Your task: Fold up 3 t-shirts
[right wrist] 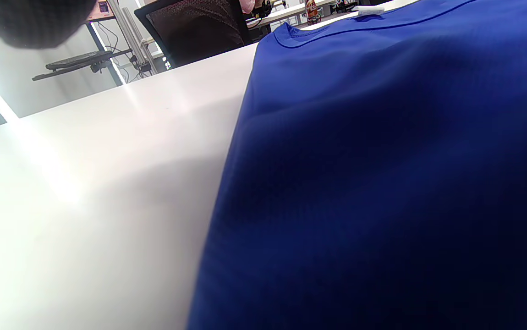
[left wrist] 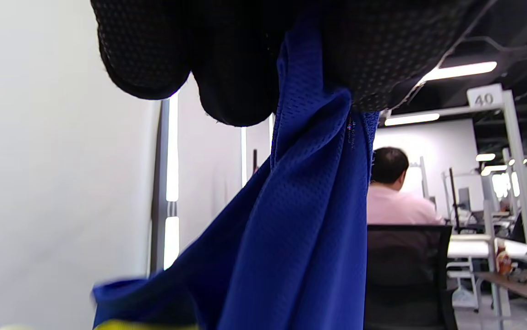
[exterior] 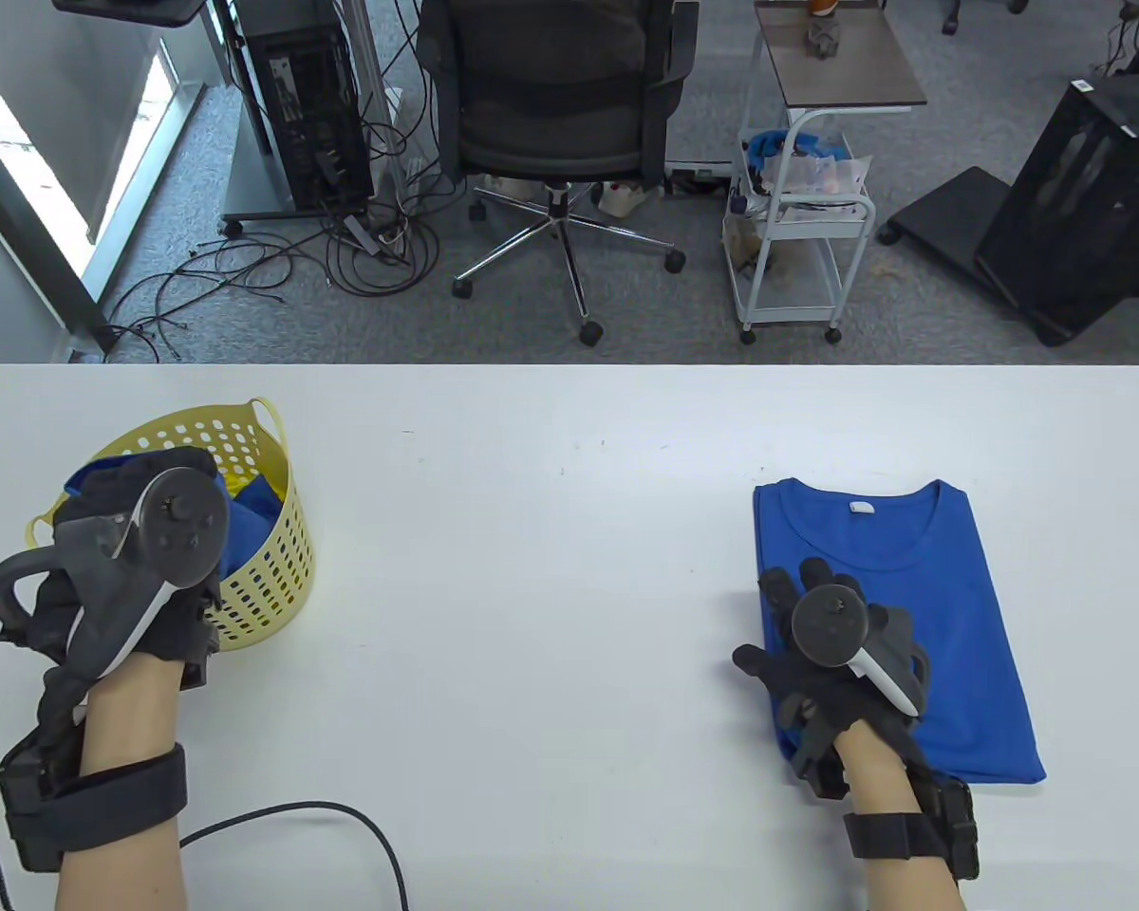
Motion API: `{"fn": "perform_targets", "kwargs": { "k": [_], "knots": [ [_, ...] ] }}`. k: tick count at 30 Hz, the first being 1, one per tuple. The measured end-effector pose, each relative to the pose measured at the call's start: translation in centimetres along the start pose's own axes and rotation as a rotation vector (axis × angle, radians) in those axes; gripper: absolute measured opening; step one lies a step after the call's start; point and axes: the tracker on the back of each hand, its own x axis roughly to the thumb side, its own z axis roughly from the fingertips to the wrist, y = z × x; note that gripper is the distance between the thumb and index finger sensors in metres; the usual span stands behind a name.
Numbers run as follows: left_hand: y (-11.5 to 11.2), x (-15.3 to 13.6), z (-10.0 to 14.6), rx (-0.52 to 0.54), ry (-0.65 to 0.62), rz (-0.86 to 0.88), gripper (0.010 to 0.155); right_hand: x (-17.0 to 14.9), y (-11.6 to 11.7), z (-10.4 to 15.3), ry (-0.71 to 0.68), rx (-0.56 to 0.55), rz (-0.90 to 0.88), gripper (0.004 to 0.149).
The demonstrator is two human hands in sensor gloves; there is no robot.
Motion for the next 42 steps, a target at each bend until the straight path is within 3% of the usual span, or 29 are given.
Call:
{"fn": "perform_targets", "kwargs": {
  "k": [18,29,42],
  "knots": [
    [9.8,4.0,0.0,0.118,-0.062,0.217,0.042,-0.2,0.0,-0.1,-0.003,-0.003,-0.009,0.083],
    [12.8,6.5,0.8,0.164,-0.111,0.255,0.042,-0.3,0.0,-0.1,-0.005,-0.004,-0.015,0.082],
    [16.6,9.9,2.2,0.218,-0.205,0.418,0.042,-0.4,0.0,0.0,-0.004,-0.002,-0.019,0.083]
  ]
}}
